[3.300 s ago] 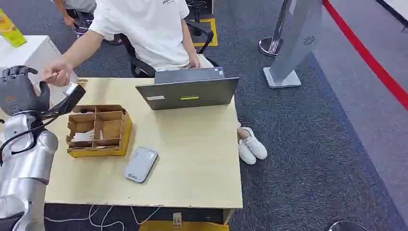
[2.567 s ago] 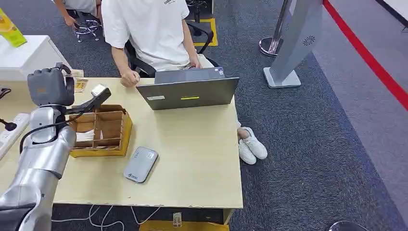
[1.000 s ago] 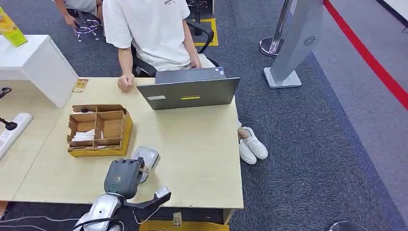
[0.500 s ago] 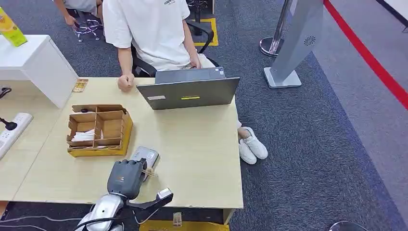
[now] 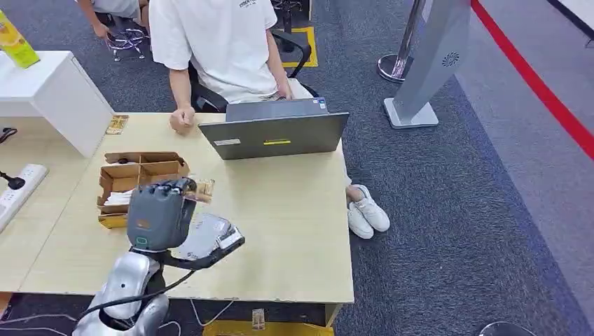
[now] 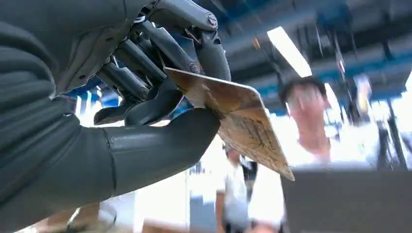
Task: Pass the card to the sensor for recognition and then transmit it.
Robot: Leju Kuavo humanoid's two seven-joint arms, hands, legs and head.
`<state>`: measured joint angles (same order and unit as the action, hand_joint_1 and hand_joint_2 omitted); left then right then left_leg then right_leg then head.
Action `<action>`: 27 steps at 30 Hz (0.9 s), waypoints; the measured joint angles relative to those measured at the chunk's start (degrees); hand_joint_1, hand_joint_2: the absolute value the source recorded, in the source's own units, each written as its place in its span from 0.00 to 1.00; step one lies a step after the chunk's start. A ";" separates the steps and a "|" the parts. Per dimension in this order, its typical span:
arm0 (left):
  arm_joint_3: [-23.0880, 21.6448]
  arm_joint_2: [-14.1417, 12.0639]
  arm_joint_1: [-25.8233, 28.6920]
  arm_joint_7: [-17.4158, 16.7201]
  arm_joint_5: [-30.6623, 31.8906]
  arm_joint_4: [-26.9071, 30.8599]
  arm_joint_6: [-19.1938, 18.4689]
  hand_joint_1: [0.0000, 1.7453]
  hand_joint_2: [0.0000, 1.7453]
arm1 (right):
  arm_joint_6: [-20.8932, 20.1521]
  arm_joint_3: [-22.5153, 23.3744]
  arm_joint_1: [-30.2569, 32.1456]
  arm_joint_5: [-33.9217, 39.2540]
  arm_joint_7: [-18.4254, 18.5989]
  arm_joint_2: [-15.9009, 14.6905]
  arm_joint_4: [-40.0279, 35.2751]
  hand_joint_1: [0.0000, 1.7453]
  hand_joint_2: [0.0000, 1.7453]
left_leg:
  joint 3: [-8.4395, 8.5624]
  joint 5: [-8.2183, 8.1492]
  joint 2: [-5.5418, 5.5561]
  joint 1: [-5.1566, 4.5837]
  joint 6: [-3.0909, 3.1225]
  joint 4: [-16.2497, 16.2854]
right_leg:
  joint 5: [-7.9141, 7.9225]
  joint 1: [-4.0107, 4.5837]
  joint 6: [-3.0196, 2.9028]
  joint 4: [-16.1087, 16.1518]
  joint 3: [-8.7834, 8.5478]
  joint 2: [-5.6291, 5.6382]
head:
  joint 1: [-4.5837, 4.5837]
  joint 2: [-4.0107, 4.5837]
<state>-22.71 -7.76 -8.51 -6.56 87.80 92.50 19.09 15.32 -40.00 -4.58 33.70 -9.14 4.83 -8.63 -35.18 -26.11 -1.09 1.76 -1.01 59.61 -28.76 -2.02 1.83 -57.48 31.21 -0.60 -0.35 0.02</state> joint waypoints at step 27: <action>12.61 -5.97 -29.02 -10.67 1.99 -31.70 -4.35 1.00 1.00 | -3.41 -7.17 -2.32 -3.82 3.50 -0.09 0.02 0.00 0.00 | -0.03 0.27 -0.04 0.02 -0.07 -0.03 | 0.19 0.02 -0.06 -0.05 0.07 0.07 | -0.02 0.00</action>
<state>-10.10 -13.72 -37.53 -17.22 89.79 60.80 14.73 11.91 -47.17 -6.90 29.88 -5.64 4.74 -8.61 -35.21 -25.84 -1.13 1.78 -1.08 59.58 -28.58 -2.00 1.76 -57.53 31.28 -0.53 -0.37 0.02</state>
